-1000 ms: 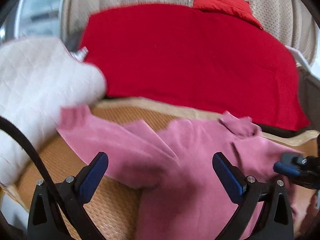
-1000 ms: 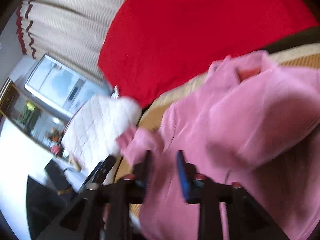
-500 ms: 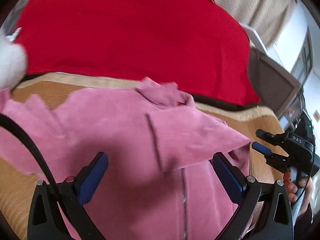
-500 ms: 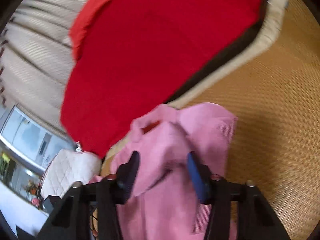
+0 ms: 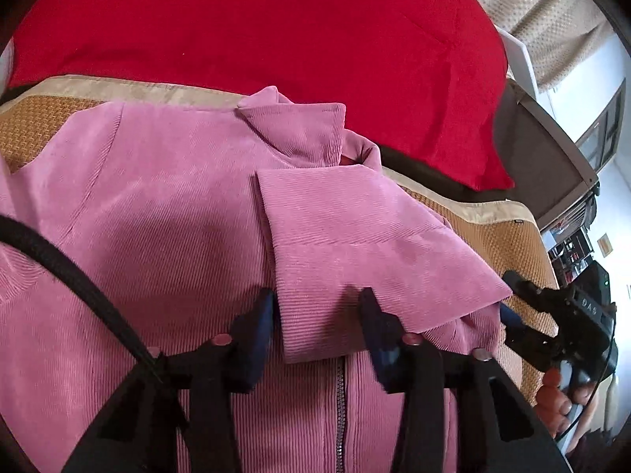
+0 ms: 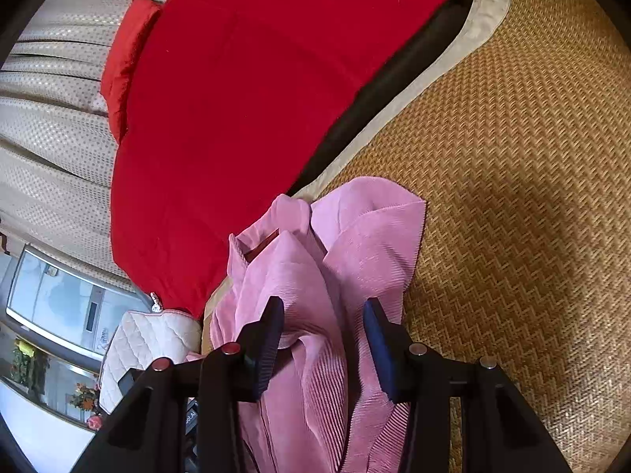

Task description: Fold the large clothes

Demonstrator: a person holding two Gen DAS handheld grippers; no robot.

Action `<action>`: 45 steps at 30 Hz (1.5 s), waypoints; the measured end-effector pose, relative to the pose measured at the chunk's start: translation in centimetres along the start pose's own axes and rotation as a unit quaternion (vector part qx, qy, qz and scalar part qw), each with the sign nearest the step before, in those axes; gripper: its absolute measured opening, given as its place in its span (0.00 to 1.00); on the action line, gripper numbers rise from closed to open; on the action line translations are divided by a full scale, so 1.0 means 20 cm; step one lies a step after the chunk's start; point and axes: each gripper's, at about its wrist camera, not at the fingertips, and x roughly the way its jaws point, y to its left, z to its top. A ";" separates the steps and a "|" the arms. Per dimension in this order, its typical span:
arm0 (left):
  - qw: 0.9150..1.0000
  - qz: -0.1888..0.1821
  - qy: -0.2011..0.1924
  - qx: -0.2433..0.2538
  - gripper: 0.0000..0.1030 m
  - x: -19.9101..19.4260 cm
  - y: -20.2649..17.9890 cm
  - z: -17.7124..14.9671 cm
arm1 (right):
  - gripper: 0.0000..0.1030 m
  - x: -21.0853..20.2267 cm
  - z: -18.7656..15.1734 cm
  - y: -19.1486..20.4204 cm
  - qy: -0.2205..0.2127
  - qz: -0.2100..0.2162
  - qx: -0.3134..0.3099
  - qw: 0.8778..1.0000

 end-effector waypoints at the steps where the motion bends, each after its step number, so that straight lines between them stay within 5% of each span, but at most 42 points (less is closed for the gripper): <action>1: 1.000 -0.003 -0.002 -0.001 0.58 0.00 0.00 -0.01 | 0.45 0.01 0.00 0.00 0.001 -0.002 -0.002 1.000; 4: 1.000 -0.003 -0.009 0.010 0.55 0.00 0.00 -0.01 | 0.45 0.06 -0.02 0.02 0.004 -0.010 -0.008 1.000; 6: 1.000 -0.003 -0.011 0.017 0.24 0.01 -0.02 -0.01 | 0.45 0.08 -0.02 0.02 0.007 -0.011 -0.007 1.000; 9: 0.999 -0.019 -0.030 0.020 0.09 -0.04 -0.02 -0.01 | 0.45 0.09 -0.02 0.02 0.001 -0.003 -0.009 1.000; 12: 0.996 -0.048 -0.072 0.028 0.08 -0.18 -0.05 0.02 | 0.45 0.06 -0.02 0.03 -0.015 0.017 -0.014 1.000; 16: 0.991 -0.036 -0.116 0.063 0.07 -0.43 -0.08 0.04 | 0.45 0.01 -0.01 0.07 -0.042 0.048 -0.027 0.998; 21: 0.985 0.022 -0.154 0.068 0.07 -0.67 0.06 0.03 | 0.45 0.02 -0.04 0.13 -0.039 0.049 -0.051 0.997; 26: 0.986 0.084 -0.138 0.039 0.07 -0.75 0.29 0.00 | 0.45 0.06 -0.09 0.20 -0.018 0.044 -0.081 0.996; 29: 0.984 0.113 -0.138 0.021 0.16 -0.79 0.38 0.00 | 0.45 0.13 -0.15 0.25 0.006 0.039 -0.097 0.995; 32: 0.979 0.131 -0.157 -0.015 0.62 -0.90 0.50 -0.02 | 0.53 0.19 -0.21 0.31 0.028 0.032 -0.122 0.992; 33: 0.973 0.142 -0.179 -0.034 0.66 -0.96 0.55 -0.04 | 0.54 0.21 -0.24 0.33 0.032 0.027 -0.137 0.990; 40: 0.938 0.200 -0.221 -0.179 0.71 -1.16 0.98 -0.11 | 0.53 0.41 -0.39 0.34 0.111 -0.052 -0.201 0.972; 45: 0.908 0.177 -0.232 -0.300 0.71 -1.16 1.25 -0.18 | 0.54 0.36 -0.40 0.39 0.092 -0.020 -0.214 0.972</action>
